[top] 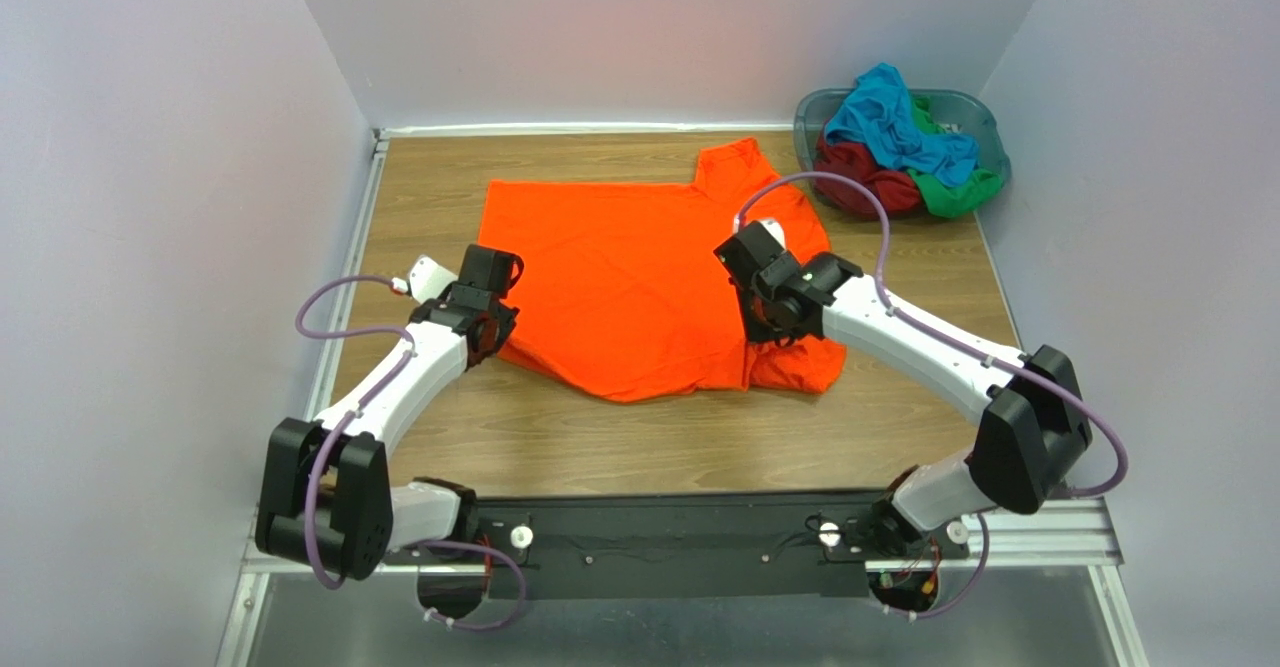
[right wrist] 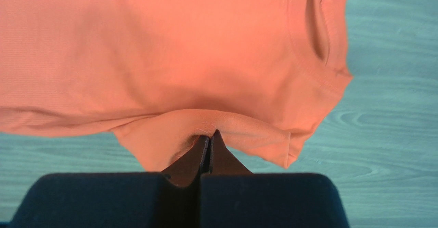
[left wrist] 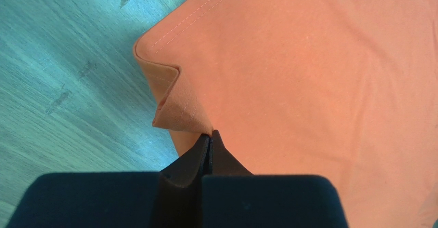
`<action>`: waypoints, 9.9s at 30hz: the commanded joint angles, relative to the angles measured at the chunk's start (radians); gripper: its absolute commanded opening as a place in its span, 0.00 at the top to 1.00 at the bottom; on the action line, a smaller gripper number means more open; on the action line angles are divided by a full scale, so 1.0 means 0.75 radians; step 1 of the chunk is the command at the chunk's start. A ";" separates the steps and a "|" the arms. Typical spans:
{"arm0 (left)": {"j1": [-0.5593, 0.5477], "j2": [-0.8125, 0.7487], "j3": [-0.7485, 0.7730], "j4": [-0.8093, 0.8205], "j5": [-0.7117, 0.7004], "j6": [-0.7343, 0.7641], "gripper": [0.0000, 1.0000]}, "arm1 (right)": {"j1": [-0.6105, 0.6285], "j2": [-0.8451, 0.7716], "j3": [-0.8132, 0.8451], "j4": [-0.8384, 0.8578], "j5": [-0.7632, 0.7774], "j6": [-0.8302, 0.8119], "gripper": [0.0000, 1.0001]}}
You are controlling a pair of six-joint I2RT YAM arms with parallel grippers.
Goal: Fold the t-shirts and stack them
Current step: Fold the tshirt
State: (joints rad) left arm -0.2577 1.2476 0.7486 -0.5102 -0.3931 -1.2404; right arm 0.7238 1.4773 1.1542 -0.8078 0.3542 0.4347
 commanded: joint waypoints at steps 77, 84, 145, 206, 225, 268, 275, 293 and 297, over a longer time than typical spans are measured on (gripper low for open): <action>0.252 0.361 0.206 0.476 0.377 0.586 0.02 | -0.409 0.468 0.253 0.382 -0.529 -0.142 0.00; 0.252 0.451 0.219 0.488 0.383 0.637 0.02 | -0.409 0.593 0.283 0.418 -0.570 -0.166 0.07; 0.266 0.464 0.137 0.451 0.273 0.672 0.02 | -0.364 0.746 0.447 0.390 -0.356 -0.199 0.77; 0.266 0.278 0.170 0.380 0.266 0.631 0.02 | -0.292 0.348 0.364 0.396 -0.399 -0.226 0.00; 0.258 0.451 0.186 0.504 0.363 0.664 0.02 | -0.452 0.196 -0.132 0.402 -0.388 -0.023 0.00; 0.290 0.527 0.200 0.453 0.174 0.711 0.02 | -0.617 0.270 -0.136 0.363 -0.335 -0.318 0.87; 0.309 0.543 0.198 0.449 0.162 0.717 0.02 | -0.648 0.337 -0.083 0.339 -0.313 -0.393 0.87; 0.325 0.466 0.192 0.412 0.166 0.689 0.02 | -0.652 0.235 -0.056 0.335 0.090 -0.299 0.37; 0.323 0.374 0.200 0.388 0.201 0.672 0.02 | -0.652 0.129 -0.032 0.333 0.021 -0.295 0.00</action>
State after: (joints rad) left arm -0.0254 1.6081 0.8864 -0.1852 -0.2314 -0.7238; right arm 0.2417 1.6600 1.0935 -0.5438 0.3435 0.1947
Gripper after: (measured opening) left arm 0.985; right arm 0.934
